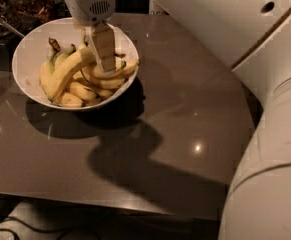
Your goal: Pick banana from white bowl
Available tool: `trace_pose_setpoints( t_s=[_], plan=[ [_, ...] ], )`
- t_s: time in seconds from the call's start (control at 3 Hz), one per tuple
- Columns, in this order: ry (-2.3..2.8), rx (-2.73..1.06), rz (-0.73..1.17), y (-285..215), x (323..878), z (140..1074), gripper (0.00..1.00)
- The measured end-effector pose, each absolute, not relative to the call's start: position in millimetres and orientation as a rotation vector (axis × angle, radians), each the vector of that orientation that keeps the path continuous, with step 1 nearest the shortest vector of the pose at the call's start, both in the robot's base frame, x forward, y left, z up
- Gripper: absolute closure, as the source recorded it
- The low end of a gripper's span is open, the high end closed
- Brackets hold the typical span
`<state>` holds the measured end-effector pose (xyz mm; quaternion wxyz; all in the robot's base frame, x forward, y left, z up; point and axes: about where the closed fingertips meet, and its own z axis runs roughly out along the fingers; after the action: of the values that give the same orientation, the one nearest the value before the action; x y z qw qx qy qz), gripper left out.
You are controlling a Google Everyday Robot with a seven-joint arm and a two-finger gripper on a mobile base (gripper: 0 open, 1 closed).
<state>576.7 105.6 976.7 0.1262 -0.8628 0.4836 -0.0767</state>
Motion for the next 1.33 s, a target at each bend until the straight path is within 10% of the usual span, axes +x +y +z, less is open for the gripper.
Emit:
trace_pose_setpoints(
  t_s=[1.33],
  plan=[
    [1.269,-2.641,-0.214,141.5,598.1,955.3,0.29]
  ],
)
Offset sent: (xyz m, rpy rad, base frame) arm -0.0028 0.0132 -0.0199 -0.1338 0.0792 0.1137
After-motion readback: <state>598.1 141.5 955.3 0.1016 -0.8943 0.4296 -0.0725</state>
